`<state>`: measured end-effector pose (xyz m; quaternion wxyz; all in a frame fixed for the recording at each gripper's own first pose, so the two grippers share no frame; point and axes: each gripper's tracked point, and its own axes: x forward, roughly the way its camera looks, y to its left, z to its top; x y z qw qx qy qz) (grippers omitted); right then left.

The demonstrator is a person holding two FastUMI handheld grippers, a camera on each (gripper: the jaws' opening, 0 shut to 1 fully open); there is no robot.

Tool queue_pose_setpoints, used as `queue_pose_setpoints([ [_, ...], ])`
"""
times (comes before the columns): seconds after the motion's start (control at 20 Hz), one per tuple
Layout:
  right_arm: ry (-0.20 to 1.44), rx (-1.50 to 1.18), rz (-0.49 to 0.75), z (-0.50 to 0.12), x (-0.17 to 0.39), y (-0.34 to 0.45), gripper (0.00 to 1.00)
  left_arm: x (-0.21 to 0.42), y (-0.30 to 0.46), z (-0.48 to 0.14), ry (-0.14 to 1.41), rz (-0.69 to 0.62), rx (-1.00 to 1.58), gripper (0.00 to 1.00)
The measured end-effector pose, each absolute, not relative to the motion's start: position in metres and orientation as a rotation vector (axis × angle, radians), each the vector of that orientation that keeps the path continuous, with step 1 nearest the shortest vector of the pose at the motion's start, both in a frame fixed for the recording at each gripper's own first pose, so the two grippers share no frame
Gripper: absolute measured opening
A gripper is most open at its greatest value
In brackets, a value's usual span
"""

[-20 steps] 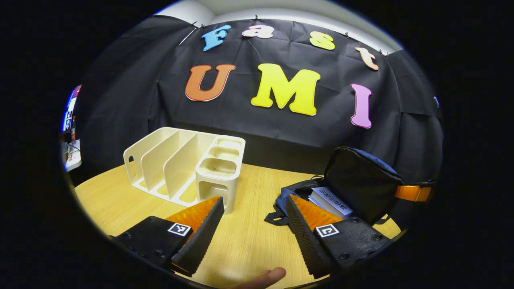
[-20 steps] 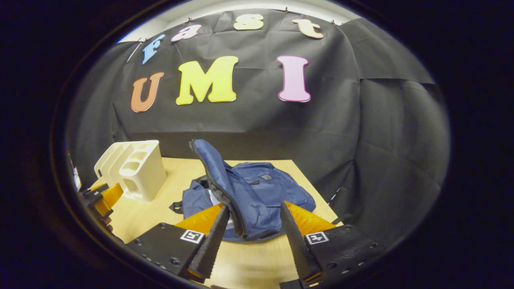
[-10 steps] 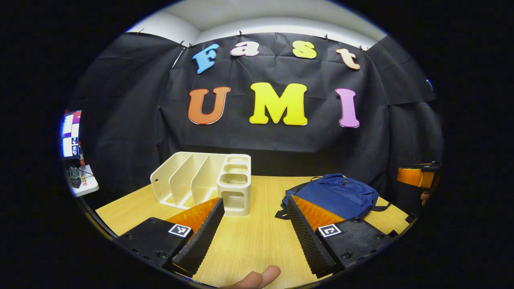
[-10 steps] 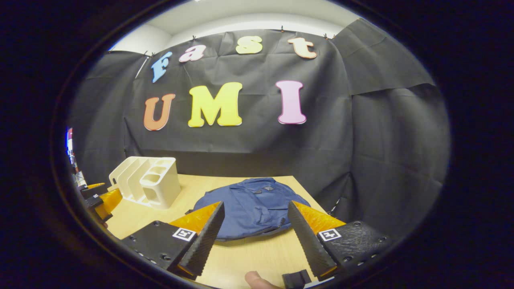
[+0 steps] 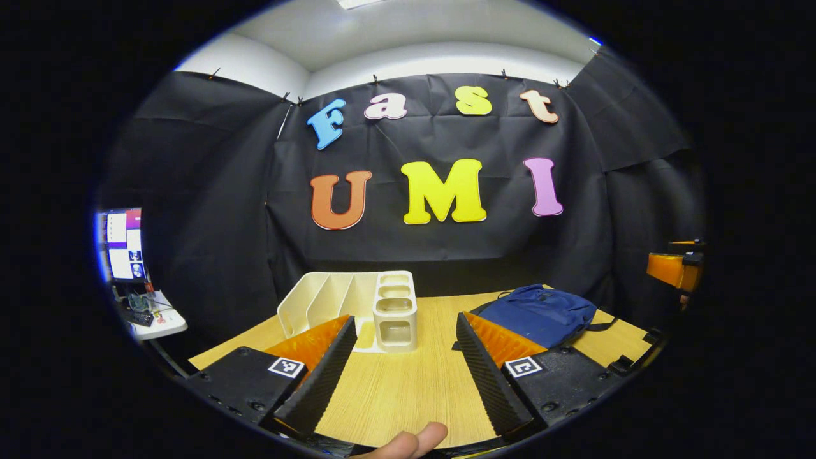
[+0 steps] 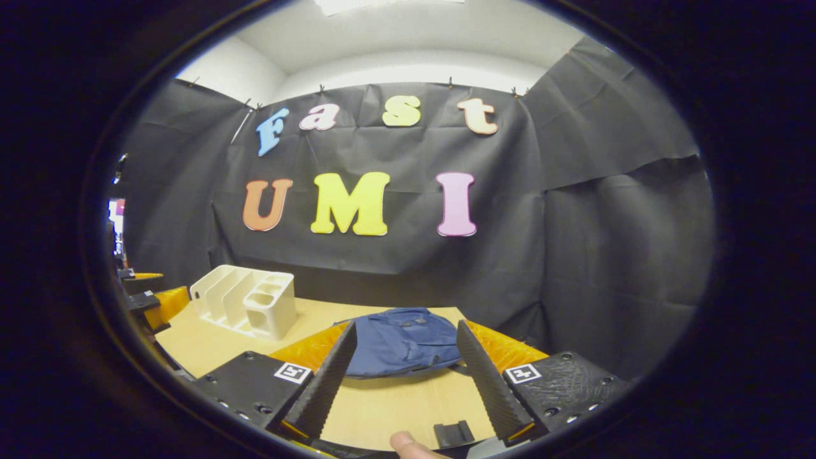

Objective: Open the schoolbag, grab two books from the bookshelf and put them into the schoolbag.

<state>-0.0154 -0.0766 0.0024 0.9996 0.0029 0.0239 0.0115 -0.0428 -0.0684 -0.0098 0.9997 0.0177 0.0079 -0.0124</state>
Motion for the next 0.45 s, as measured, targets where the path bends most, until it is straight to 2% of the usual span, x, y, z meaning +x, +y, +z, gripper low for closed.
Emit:
queue_pose_setpoints([
  [0.45, 0.044, -0.04, 0.039, 0.0003, -0.0191, -0.0776, 0.95, -0.0431, -0.0633, -0.0167, 0.052, -0.022, 0.021, 0.98],
])
